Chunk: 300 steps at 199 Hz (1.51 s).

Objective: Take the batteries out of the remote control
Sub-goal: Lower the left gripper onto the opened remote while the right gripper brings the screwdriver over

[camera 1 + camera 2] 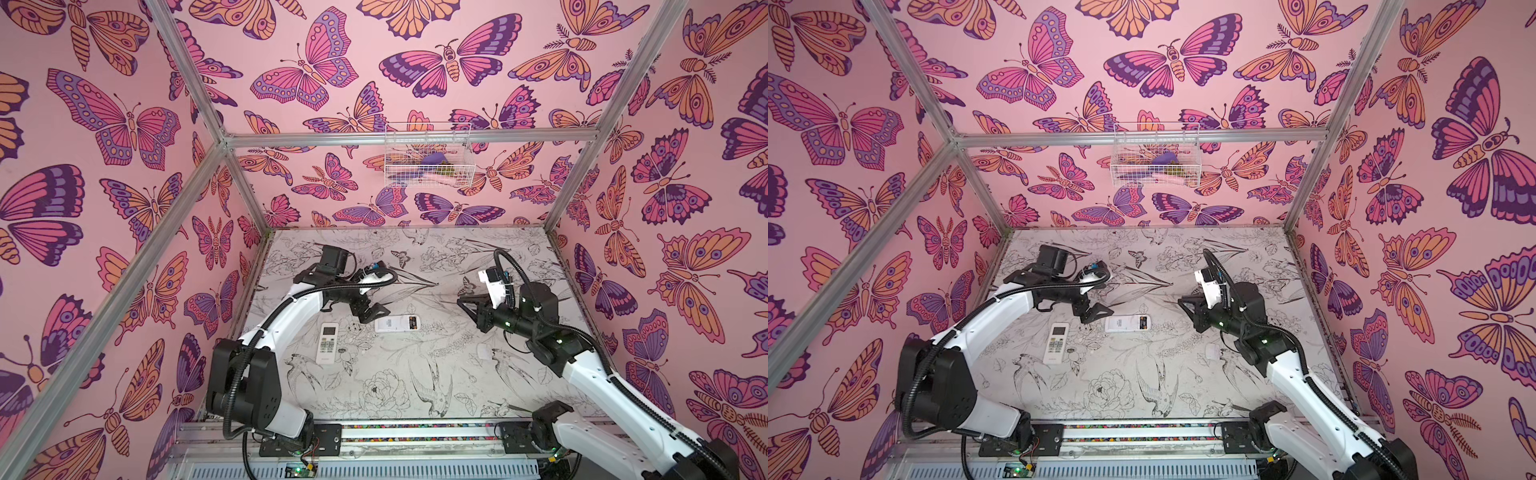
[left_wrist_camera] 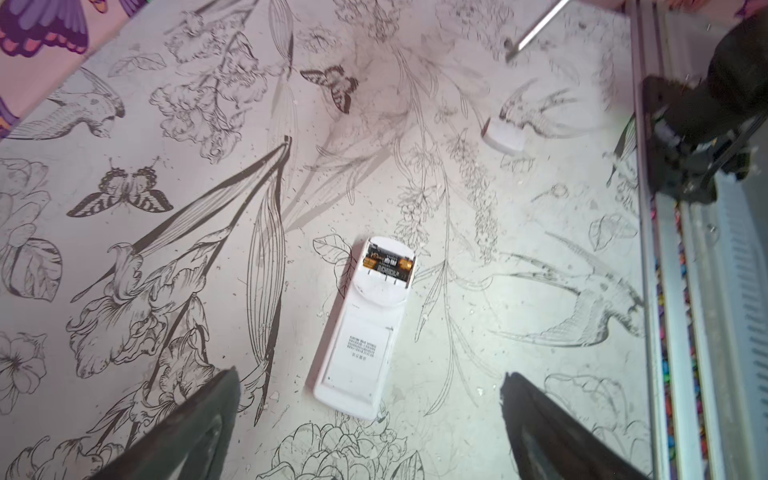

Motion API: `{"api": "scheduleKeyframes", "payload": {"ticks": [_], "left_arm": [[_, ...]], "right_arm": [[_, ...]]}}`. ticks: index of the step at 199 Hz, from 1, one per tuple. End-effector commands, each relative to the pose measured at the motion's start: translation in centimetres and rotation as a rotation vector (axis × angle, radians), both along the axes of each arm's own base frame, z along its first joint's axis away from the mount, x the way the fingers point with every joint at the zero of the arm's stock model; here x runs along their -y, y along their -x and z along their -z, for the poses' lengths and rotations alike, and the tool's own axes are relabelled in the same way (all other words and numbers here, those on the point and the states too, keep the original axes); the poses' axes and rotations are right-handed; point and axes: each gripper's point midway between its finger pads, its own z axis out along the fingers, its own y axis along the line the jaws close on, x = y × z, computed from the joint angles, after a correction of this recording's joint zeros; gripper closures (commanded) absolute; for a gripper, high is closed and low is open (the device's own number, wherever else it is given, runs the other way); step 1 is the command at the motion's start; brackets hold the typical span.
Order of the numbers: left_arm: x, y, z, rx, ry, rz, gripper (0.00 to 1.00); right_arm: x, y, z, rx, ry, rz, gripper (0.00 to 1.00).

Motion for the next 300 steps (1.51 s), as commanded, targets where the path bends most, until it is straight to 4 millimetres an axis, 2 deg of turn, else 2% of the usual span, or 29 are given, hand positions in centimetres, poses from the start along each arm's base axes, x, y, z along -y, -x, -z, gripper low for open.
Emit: {"api": "scheduleKeyframes", "payload": {"ticks": [1,32,70,102,136,172,203,229,232,248,270,300], "left_arm": [[0.6,0.7,2.3,0.101,-0.083,0.124,0.00],[1.2,1.6,4.5,0.103,-0.097,0.199,0.00],[1.3,1.8,7.3,0.123,-0.167,0.257,0.00],[1.0,1.7,9.4,0.092,-0.202,0.266,0.00],[0.9,0.9,10.9,0.128,-0.242,0.271,0.00],[0.6,0.2,13.1,0.114,-0.294,0.280,0.00],[1.0,-0.1,13.9,0.115,-0.287,0.290,0.00],[1.4,-0.1,14.4,0.093,-0.279,0.290,0.07],[1.4,0.0,14.5,0.091,-0.279,0.291,0.08],[1.2,0.3,15.1,0.077,-0.287,0.298,0.15],[0.7,0.9,15.9,0.076,-0.313,0.315,0.27],[0.1,2.8,16.6,0.080,-0.319,0.373,0.42]], "right_arm": [[-0.1,0.2,0.9,0.087,0.099,-0.065,1.00],[-1.2,0.2,2.0,0.112,0.173,-0.177,1.00],[-2.3,0.0,2.9,0.128,0.269,-0.316,1.00],[-3.4,-1.1,3.4,0.115,0.285,-0.380,1.00],[-5.3,-1.1,4.1,0.135,0.309,-0.493,1.00],[-6.8,-2.3,5.1,0.141,0.331,-0.545,1.00],[-7.9,-3.2,5.7,0.156,0.355,-0.591,1.00],[-8.4,-4.1,5.9,0.164,0.365,-0.611,1.00],[-8.5,-4.2,6.9,0.137,0.372,-0.620,1.00],[-8.7,-4.5,7.7,0.112,0.388,-0.645,1.00],[-9.0,-4.0,8.3,0.080,0.404,-0.687,1.00],[-8.9,-3.4,9.7,0.050,0.423,-0.722,1.00]]}}
